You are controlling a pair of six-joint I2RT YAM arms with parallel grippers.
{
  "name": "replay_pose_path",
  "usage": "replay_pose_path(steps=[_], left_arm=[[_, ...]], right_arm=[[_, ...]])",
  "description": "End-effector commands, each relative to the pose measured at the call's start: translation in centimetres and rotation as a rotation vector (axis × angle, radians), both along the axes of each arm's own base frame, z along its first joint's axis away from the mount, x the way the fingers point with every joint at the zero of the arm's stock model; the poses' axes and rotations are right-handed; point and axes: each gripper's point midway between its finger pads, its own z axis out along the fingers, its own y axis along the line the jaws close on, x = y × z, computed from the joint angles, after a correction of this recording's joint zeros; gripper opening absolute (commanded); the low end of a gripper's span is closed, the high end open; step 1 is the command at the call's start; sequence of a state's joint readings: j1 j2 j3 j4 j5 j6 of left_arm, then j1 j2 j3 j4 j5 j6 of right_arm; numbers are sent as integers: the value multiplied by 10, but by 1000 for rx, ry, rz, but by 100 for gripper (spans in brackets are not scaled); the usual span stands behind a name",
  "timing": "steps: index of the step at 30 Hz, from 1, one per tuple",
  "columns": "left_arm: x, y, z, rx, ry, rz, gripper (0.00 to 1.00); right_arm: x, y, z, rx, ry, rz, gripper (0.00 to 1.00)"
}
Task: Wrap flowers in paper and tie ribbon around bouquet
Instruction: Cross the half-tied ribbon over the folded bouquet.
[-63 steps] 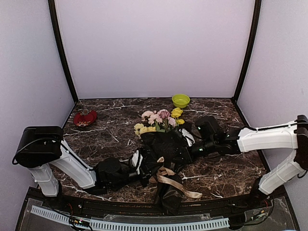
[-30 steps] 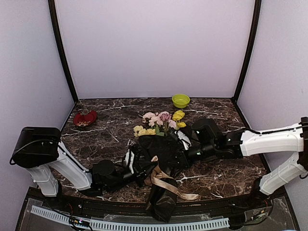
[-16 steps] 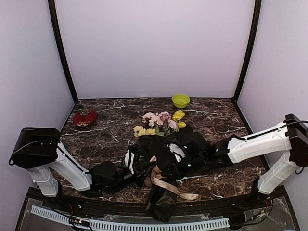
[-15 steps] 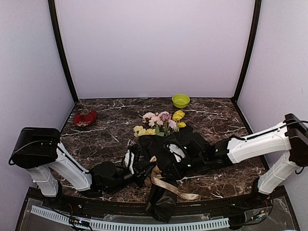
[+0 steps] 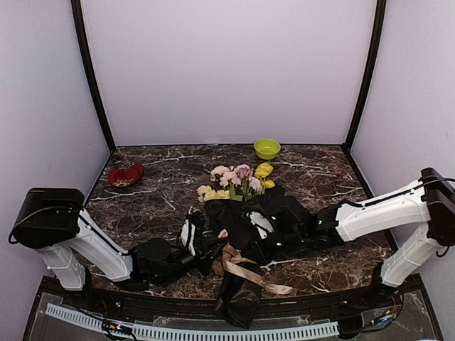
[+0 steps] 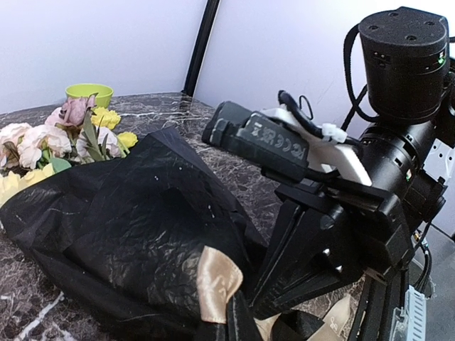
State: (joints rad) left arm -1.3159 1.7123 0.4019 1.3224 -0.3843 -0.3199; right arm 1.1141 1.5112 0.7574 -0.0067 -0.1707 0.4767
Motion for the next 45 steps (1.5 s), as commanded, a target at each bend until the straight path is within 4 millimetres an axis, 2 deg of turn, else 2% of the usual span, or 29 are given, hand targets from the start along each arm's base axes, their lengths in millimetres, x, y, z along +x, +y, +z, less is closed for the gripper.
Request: replay_pose_path(steps=[1, 5, 8, 9, 11, 13, 15, 19, 22, 23, 24, 26, 28, 30, 32, 35, 40, 45], left_arm=[[6, 12, -1, -18, 67, 68, 0], [18, 29, -19, -10, 182, 197, 1], [20, 36, -31, 7, 248, 243, 6], [20, 37, -35, 11, 266, 250, 10], [19, 39, -40, 14, 298, 260, 26], [20, 43, -39, -1, 306, 272, 39], [22, 51, -36, -3, 286, 291, 46], [31, 83, -34, 35, 247, 418, 50], [33, 93, -19, 100, 154, 431, 51], [32, 88, -13, 152, 97, 393, 48], [24, 75, -5, 211, 27, 296, 44], [-4, 42, 0, 367, -156, 59, 41], [-38, 18, -3, 460, -300, -164, 40], [-66, 7, -15, 516, -338, -357, 40], [-81, 5, -20, 554, -367, -468, 40], [-83, 10, -28, 614, -349, -542, 44], [-64, 8, -50, 795, -372, -519, 49], [-40, -7, -45, 849, -448, -417, 37]], right_arm=[[1, 5, 20, 49, -32, 2, 0], [-3, 0, 23, 64, -28, 2, 0], [-6, 0, 26, 90, -24, 6, 0], [-6, 0, 26, 98, -24, 6, 0], [-7, 0, 26, 104, -25, 10, 0], [-7, 1, 27, 106, -25, 17, 0], [-9, 3, 28, 115, -26, 27, 0], [-12, 4, 31, 131, -23, 47, 0], [-15, 3, 32, 134, -22, 59, 0], [-15, 3, 33, 137, -26, 61, 0], [-15, 2, 33, 137, -27, 62, 0], [-15, 2, 34, 138, -31, 63, 0], [-15, 2, 33, 133, -30, 64, 0], [-15, 2, 33, 133, -29, 64, 0], [-15, 1, 32, 136, -26, 63, 0], [-16, 3, 33, 145, -21, 65, 0], [-15, 5, 29, 137, -17, 65, 0], [-13, 8, 33, 146, -22, 65, 0]])
